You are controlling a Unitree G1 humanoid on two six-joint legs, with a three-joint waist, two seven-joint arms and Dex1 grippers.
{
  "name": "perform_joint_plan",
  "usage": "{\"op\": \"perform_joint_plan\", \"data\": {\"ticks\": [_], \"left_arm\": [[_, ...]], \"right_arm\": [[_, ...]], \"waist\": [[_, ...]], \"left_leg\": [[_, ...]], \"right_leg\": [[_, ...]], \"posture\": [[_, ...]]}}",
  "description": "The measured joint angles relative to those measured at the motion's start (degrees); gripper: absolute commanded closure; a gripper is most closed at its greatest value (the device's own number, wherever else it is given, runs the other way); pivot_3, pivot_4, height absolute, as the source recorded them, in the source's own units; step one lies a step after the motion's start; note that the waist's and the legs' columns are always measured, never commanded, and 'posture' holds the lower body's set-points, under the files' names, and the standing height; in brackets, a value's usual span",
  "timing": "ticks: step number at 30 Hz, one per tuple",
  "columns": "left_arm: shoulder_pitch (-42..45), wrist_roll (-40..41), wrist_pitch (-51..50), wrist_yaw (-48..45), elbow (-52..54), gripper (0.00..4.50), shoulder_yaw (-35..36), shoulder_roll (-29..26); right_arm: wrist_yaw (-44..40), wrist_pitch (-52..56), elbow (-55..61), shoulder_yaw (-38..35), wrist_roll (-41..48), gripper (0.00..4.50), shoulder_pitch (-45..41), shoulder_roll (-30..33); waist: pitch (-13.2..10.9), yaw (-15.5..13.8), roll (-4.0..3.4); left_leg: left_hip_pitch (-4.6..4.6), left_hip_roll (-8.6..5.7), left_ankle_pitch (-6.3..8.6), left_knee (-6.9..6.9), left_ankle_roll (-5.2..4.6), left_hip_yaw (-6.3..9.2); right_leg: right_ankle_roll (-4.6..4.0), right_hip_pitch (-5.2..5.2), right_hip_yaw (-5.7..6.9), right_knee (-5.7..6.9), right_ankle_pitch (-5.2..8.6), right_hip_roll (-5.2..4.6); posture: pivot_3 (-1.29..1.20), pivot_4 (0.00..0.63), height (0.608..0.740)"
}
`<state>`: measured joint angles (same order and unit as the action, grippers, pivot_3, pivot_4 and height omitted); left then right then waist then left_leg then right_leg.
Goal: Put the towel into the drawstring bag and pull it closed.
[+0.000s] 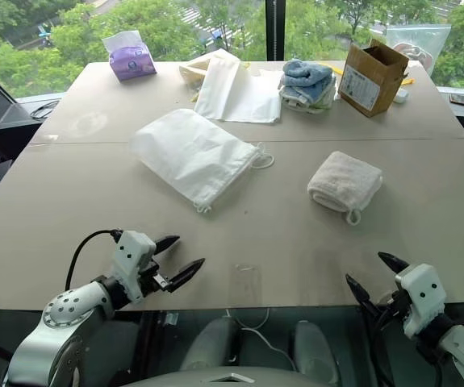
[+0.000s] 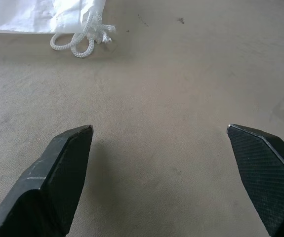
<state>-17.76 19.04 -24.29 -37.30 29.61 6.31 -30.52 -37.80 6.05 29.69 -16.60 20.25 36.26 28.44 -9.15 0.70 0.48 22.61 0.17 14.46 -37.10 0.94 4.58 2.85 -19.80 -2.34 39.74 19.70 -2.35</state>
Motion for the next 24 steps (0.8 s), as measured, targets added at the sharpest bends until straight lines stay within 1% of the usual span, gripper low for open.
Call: {"op": "perform_joint_plan", "data": {"ticks": [10,24], "left_arm": [[0.04,0.92,1.80,-1.22,-1.14,0.03,0.43,-0.01],[0.83,1.27,2.47,-1.62,-1.68,0.03,0.41,-0.33]], "right_arm": [[-1.67,-3.70,-1.53,-0.03,0.45,0.00,-1.10,-0.69],[-1.51,-4.79,-1.54,0.19,0.21,0.00,-1.44,-1.91]], "waist": [[-0.01,0.00,0.01],[-0.01,0.01,0.00]], "left_leg": [[0.00,0.00,0.00,0.00,0.00,-0.01],[0.00,0.00,0.00,0.00,0.00,0.00]], "right_leg": [[0.00,0.00,0.00,0.00,0.00,0.01],[0.00,0.00,0.01,0.00,0.00,0.01]], "posture": [[0.00,0.150,0.740],[0.00,0.150,0.740]]}}
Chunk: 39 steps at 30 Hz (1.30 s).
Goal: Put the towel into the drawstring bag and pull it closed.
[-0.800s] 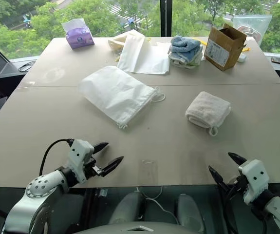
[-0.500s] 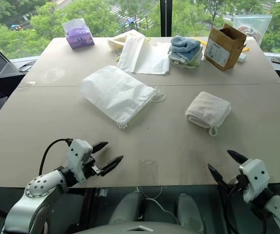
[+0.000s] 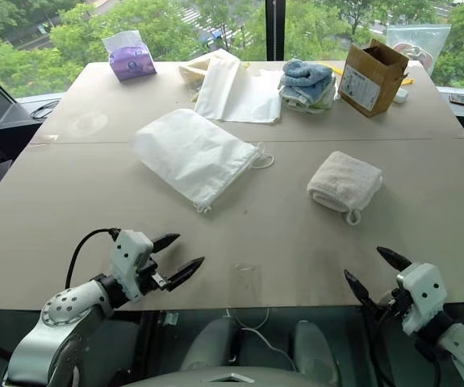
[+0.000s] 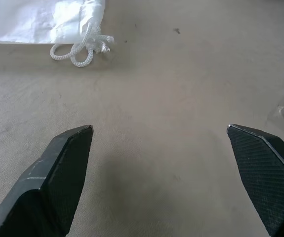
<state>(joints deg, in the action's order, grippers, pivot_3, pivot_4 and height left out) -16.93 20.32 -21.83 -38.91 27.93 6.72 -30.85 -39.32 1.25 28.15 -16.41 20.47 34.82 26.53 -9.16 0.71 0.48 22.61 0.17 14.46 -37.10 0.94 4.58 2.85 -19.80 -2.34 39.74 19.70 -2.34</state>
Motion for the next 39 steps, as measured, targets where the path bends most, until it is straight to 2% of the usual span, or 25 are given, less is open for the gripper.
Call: {"op": "perform_joint_plan", "data": {"ticks": [3,5,10,14,17,21,25,34,39], "left_arm": [[1.84,-0.14,-0.16,0.55,0.04,0.03,-0.43,0.00],[6.10,-2.38,-0.70,2.23,0.01,0.03,-2.90,0.17],[25.25,-10.71,-7.62,9.86,-2.13,0.03,-14.21,5.17],[32.85,-18.66,-6.93,13.64,-6.68,0.03,-22.35,8.16],[33.82,-24.72,-4.46,17.09,-10.49,0.03,-25.47,8.63],[34.04,-31.05,-2.62,22.09,-15.85,0.03,-25.87,9.11],[33.63,-36.58,0.49,30.16,-20.17,0.03,-25.17,11.84],[34.22,-40.78,8.69,34.37,-26.45,0.03,-25.32,13.26],[34.65,-43.36,9.94,37.65,-28.59,0.03,-25.09,14.07]], "right_arm": [[-0.08,-0.72,0.00,0.37,0.03,0.00,-0.68,-0.55],[-0.77,-1.69,-0.02,1.04,0.32,0.00,-1.17,-0.87],[-5.16,-2.76,2.74,4.26,6.10,0.00,-1.24,-1.38],[-6.85,-1.74,6.17,5.60,9.98,0.00,-0.71,-0.80],[-6.69,-1.41,7.80,6.22,11.48,0.00,-0.81,-0.77],[-6.23,-1.34,7.79,6.64,11.46,0.00,-1.14,-0.80],[-6.17,-1.56,7.78,6.97,11.28,0.00,-1.28,-1.09],[-5.24,-1.82,7.49,7.77,10.38,0.00,-1.93,-1.92],[-5.15,-1.97,7.17,8.56,9.73,0.00,-2.20,-2.38]], "waist": [[0.00,-0.01,0.00],[-0.02,-0.37,-0.03],[-0.05,-0.75,0.00],[-0.06,0.24,0.02],[-0.07,0.43,0.02],[-0.09,-0.06,0.03],[-0.11,-0.24,0.08],[-0.10,-0.30,0.06],[-0.09,0.03,0.05]], "left_leg": [[0.00,0.00,0.00,0.00,0.00,0.01],[0.01,-0.03,0.00,-0.03,0.00,0.06],[0.00,-0.08,0.00,-0.14,0.00,0.09],[0.00,-0.08,0.00,-0.06,0.00,0.03],[-0.01,-0.05,0.00,0.02,0.01,0.08],[0.02,-0.06,0.00,-0.04,0.00,0.12],[0.07,-0.09,0.00,-0.10,0.00,0.15],[0.02,-0.10,0.00,-0.13,0.01,0.21],[0.00,-0.09,0.00,-0.13,0.01,0.20]], "right_leg": [[0.00,0.00,0.01,0.00,0.00,0.01],[0.01,0.02,0.06,0.01,0.00,0.02],[0.04,0.10,0.11,0.05,-0.02,0.10],[0.04,0.06,0.10,0.03,-0.02,0.14],[0.04,0.01,0.05,0.02,-0.02,0.19],[0.04,0.02,0.05,0.02,-0.02,0.17],[0.04,0.03,0.05,0.02,-0.02,0.11],[0.05,0.06,0.11,0.09,-0.02,0.12],[0.05,0.07,0.11,0.11,-0.03,0.13]], "posture": [[0.00,0.150,0.740],[0.00,0.150,0.740],[0.00,0.150,0.740],[0.00,0.150,0.740],[0.00,0.150,0.740],[0.00,0.150,0.740],[0.00,0.150,0.740],[0.00,0.150,0.740],[0.00,0.150,0.740]]}}
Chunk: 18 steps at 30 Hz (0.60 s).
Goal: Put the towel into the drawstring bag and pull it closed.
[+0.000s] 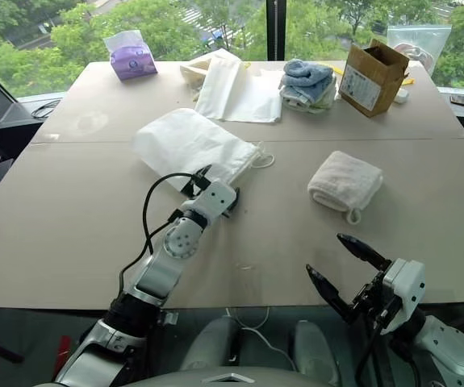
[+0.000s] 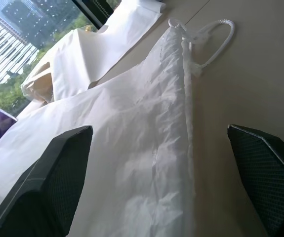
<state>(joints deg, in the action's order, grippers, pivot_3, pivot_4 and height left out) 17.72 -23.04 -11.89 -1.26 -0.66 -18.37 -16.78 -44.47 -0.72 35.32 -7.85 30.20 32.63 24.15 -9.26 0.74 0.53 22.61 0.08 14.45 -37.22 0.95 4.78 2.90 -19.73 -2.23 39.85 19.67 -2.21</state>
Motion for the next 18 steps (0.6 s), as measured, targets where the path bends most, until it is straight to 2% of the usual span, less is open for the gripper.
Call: {"op": "perform_joint_plan", "data": {"ticks": [4,7,9,11,13,16,18], "left_arm": [[0.08,-0.98,-0.16,1.60,-0.73,0.03,0.24,1.01],[0.30,-1.00,-0.60,2.16,-1.44,0.73,0.60,1.60],[0.54,-1.29,-0.95,2.31,-2.39,1.65,0.80,1.59],[0.54,-1.67,-1.33,2.71,-2.62,2.31,1.05,1.60],[0.99,-1.69,-1.31,3.02,-2.50,3.33,2.15,1.57],[1.46,-1.87,-1.32,3.62,-2.31,4.48,2.76,1.57],[1.54,-2.02,-1.38,4.01,-2.43,4.48,3.24,1.59]], "right_arm": [[-0.02,-0.72,-0.21,0.06,-0.03,0.00,-0.41,-0.24],[-0.07,-1.07,-0.23,0.05,0.02,0.00,-0.46,-0.44],[-0.06,-1.56,-0.24,0.05,0.02,0.00,-0.48,-0.51],[-0.06,-1.98,-0.27,0.05,0.00,0.00,-0.45,-0.54],[-0.04,-2.06,-0.30,0.08,-0.02,0.00,-0.46,-0.59],[0.04,-2.14,-0.32,0.10,-0.09,0.00,-0.41,-0.87],[0.12,-2.21,-0.32,0.09,-0.31,0.00,-0.42,-0.94]], "waist": [[0.00,0.00,0.00],[0.01,0.04,-0.01],[0.01,0.22,-0.01],[0.01,0.32,-0.01],[0.03,0.10,-0.04],[0.08,-0.12,-0.10],[0.11,-0.21,-0.13]], "left_leg": [[0.00,0.01,0.00,0.00,0.00,0.01],[-0.04,0.01,0.00,0.00,0.00,-0.02],[-0.07,0.03,0.00,0.00,0.00,-0.06],[-0.07,0.04,0.00,0.01,0.00,-0.08],[-0.06,0.04,0.00,0.01,0.00,-0.05],[-0.09,0.04,0.00,0.00,0.01,-0.03],[-0.14,0.03,0.00,-0.01,0.01,-0.01]], "right_leg": [[0.00,0.00,0.00,0.02,0.00,0.01],[0.00,0.00,0.00,0.04,0.00,0.02],[0.00,0.00,0.01,0.05,0.00,0.06],[0.00,-0.01,0.00,0.05,0.00,0.07],[0.00,0.00,0.00,0.05,0.00,0.07],[0.00,0.03,0.00,0.05,0.00,0.05],[0.00,0.10,0.00,0.05,0.00,0.04]], "posture": [[0.00,0.150,0.740],[0.00,0.150,0.740],[0.00,0.150,0.740],[0.00,0.150,0.740],[0.00,0.150,0.740],[0.00,0.150,0.740],[0.00,0.150,0.740]]}}
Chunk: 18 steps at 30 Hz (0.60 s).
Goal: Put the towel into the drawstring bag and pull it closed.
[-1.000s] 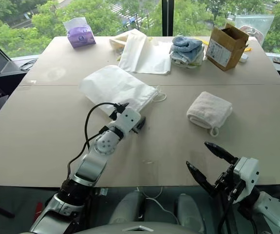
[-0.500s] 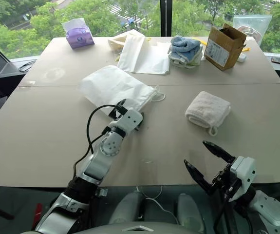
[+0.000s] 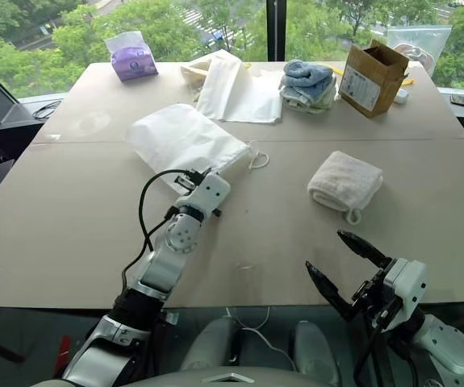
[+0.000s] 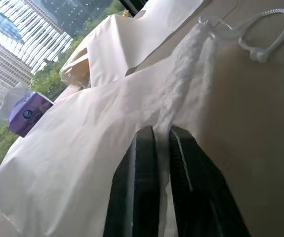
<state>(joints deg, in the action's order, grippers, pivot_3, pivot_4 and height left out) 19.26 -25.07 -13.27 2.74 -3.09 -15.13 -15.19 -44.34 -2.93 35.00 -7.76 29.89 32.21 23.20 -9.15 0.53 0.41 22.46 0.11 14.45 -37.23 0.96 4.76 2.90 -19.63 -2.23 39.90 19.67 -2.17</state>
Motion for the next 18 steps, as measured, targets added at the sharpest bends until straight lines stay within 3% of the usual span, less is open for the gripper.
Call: {"op": "perform_joint_plan", "data": {"ticks": [8,13,15,18], "left_arm": [[0.18,0.75,-0.09,-0.51,-0.04,4.48,2.12,0.18],[2.08,6.46,-2.41,-8.43,2.85,4.48,4.89,-0.09],[4.35,10.86,-4.08,-14.79,7.19,4.48,5.75,-0.62],[6.77,15.45,-8.14,-20.28,8.91,4.48,7.58,-1.83]], "right_arm": [[3.04,-0.93,-1.06,-0.27,-1.79,0.00,-0.75,-1.99],[12.97,3.36,-3.18,-2.56,-4.85,0.00,-5.93,-4.24],[22.10,12.36,-2.89,-4.91,-1.08,0.00,-10.84,-5.54],[27.87,22.15,-3.65,-9.49,9.26,0.00,-16.49,-3.64]], "waist": [[-0.02,0.23,0.04],[-0.05,0.09,0.08],[-0.05,0.07,0.07],[-0.06,0.39,0.05]], "left_leg": [[0.07,0.01,0.00,0.02,0.00,0.02],[0.21,-0.01,-0.08,0.00,0.14,0.01],[0.25,-0.01,-0.13,0.01,0.22,0.05],[0.24,-0.02,-0.12,0.01,0.22,-0.09]], "right_leg": [[0.00,-0.06,0.00,-0.02,0.00,0.01],[0.00,-0.16,0.05,-0.03,-0.01,-0.03],[-0.01,-0.16,0.03,-0.04,-0.01,-0.04],[-0.01,-0.17,0.02,-0.04,-0.01,-0.03]], "posture": [[0.00,0.150,0.740],[0.00,0.150,0.740],[0.00,0.150,0.740],[0.00,0.150,0.740]]}}
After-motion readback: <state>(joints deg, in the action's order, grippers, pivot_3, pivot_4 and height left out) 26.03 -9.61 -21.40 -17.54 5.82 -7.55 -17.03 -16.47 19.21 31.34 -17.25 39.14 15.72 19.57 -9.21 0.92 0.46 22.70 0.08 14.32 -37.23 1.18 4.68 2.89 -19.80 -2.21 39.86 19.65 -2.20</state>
